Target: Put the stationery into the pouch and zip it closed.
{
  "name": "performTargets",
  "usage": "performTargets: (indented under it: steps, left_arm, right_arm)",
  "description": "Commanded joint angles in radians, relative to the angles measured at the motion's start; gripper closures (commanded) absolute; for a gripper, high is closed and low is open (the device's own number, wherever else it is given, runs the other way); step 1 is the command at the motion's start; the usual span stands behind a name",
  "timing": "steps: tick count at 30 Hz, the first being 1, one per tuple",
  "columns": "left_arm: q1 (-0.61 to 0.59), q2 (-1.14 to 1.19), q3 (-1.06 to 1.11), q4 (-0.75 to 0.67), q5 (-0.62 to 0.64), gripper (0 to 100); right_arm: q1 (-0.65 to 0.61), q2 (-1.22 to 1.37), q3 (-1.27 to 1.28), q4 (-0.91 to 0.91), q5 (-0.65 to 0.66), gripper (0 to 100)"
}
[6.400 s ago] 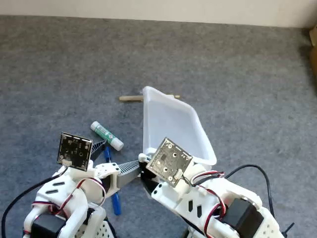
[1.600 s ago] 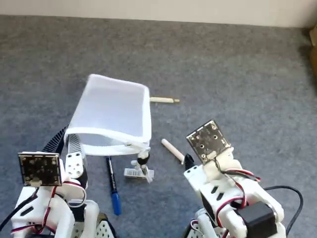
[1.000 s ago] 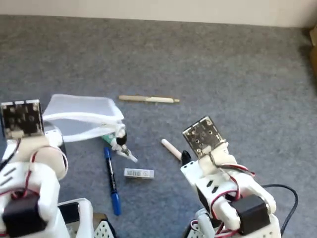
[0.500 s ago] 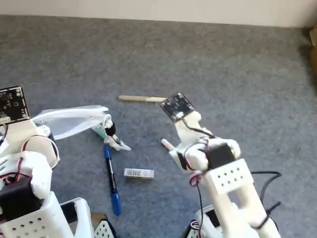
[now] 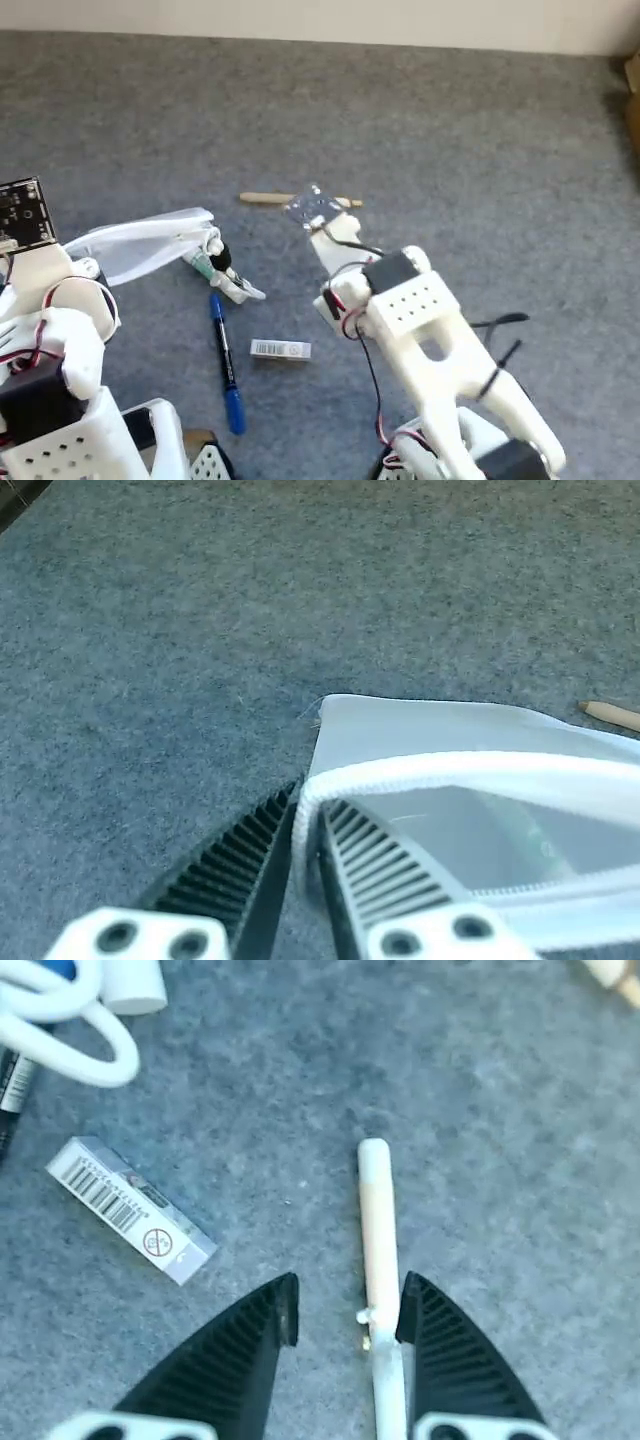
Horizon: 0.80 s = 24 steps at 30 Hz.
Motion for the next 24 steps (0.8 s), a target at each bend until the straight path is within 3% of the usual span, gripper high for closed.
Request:
performTargets:
  steps: [1, 6, 13, 24]
  left_arm:
    - [-0.010, 0.019, -0.007, 0.000, 0.012, 99]
    - [-0.010, 0.019, -0.007, 0.000, 0.012, 99]
    - [-0.010, 0.019, -0.007, 0.000, 0.012, 99]
    - [-0.007, 0.019, -0.007, 0.000, 0.012, 99]
  right_arm:
    - [-0.022, 0.082, -0.114, -0.018, -0.003, 84.5]
    - [-0.024, 0.208, -0.177, -0.019, -0.003, 84.5]
    - [-0.024, 0.343, -0.171, -0.180, 0.025, 84.9]
    - [-0.025, 0.460, -0.177, -0.180, 0.044, 99.5]
